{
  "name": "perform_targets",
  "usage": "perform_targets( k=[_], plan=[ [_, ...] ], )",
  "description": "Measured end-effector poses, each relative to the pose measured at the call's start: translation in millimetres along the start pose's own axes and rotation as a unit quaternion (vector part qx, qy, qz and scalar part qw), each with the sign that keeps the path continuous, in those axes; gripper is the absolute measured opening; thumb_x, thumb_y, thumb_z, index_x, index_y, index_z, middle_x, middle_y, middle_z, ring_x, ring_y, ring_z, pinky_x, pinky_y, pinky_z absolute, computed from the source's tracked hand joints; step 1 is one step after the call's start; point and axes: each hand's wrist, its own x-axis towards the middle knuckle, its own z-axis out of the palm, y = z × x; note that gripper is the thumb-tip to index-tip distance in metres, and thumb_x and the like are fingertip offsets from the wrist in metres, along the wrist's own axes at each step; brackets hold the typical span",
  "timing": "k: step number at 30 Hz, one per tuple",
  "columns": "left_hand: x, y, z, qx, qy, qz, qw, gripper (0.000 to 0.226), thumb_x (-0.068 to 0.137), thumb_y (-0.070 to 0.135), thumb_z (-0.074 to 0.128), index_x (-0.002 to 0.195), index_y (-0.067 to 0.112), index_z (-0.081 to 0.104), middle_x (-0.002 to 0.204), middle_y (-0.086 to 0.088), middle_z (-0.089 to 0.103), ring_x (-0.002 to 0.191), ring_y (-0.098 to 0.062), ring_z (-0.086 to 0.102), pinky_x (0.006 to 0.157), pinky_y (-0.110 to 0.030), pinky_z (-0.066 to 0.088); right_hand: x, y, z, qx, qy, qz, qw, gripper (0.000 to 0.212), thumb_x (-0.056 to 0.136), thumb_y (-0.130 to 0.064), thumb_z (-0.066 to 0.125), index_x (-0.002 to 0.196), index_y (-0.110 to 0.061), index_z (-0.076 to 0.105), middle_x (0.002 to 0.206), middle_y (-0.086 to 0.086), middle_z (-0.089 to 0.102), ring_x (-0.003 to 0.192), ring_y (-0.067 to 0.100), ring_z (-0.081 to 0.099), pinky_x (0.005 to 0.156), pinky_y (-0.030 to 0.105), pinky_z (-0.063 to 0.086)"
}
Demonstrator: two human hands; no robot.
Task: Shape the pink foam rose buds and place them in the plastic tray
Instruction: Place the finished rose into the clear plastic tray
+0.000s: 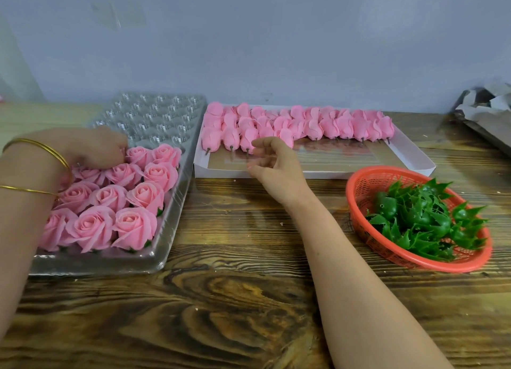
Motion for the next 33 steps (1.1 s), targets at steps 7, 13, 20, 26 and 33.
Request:
perform_targets(
  k=[7, 13, 20, 26, 33],
  plan=[
    [5.7, -1.7, 5.8, 0.043, 0.0, 0.01, 0.999, 0.021, 0.093, 0.004, 0.045, 0.111, -0.002, 0.055, 0.118, -0.022, 0.057, 0.106, -0.03, 0.054, 0.079, -0.026, 0.042, 0.2, 1.2, -0.1, -0.011, 0.001, 0.003, 1.0, 0.038, 0.078, 0.005, 0.064, 0.107, -0.019, 0.059, 0.083, -0.01, 0.06, 0.077, 0.003, 0.057, 0.097, 0.039, 0.051],
    [13.8, -8.8, 10.3, 0.025, -0.019, 0.011, 0.999, 0.016, 0.095, 0.008, 0.045, 0.111, 0.006, 0.048, 0.12, -0.022, 0.048, 0.103, -0.029, 0.049, 0.091, -0.031, 0.044, 0.0, 1.1, -0.8, -0.013, -0.002, 0.005, 1.0, 0.036, 0.079, 0.004, 0.064, 0.108, -0.017, 0.06, 0.085, -0.009, 0.062, 0.072, -0.002, 0.055, 0.094, 0.033, 0.052],
    [16.0, -13.5, 13.0, 0.001, -0.06, 0.032, 0.998, 0.029, 0.097, 0.022, 0.05, 0.125, 0.015, 0.045, 0.129, -0.019, 0.038, 0.121, -0.035, 0.042, 0.104, -0.041, 0.039, 0.3, 2.0, -2.1, -0.021, -0.005, 0.009, 1.0, 0.036, 0.079, 0.002, 0.065, 0.109, -0.017, 0.061, 0.084, -0.006, 0.062, 0.073, -0.001, 0.056, 0.089, 0.028, 0.051],
    [18.3, -15.8, 15.2, -0.036, -0.069, 0.028, 0.997, 0.04, 0.097, 0.027, 0.05, 0.135, 0.02, 0.042, 0.139, -0.017, 0.034, 0.128, -0.035, 0.036, 0.108, -0.042, 0.036, 0.5, 3.2, -2.9, -0.027, -0.008, 0.006, 1.0, 0.035, 0.079, 0.0, 0.066, 0.109, -0.018, 0.062, 0.084, -0.007, 0.061, 0.067, -0.004, 0.055, 0.079, 0.018, 0.048],
    [18.8, -9.7, 18.9, -0.101, -0.027, 0.013, 0.994, 0.04, 0.097, 0.015, 0.05, 0.137, 0.009, 0.049, 0.144, -0.021, 0.04, 0.132, -0.037, 0.038, 0.109, -0.039, 0.033, 1.6, 5.3, -3.6, -0.03, -0.005, 0.011, 0.999, 0.035, 0.079, -0.001, 0.066, 0.109, -0.018, 0.062, 0.086, -0.008, 0.059, 0.062, -0.011, 0.053, 0.069, 0.009, 0.043]
  ],
)
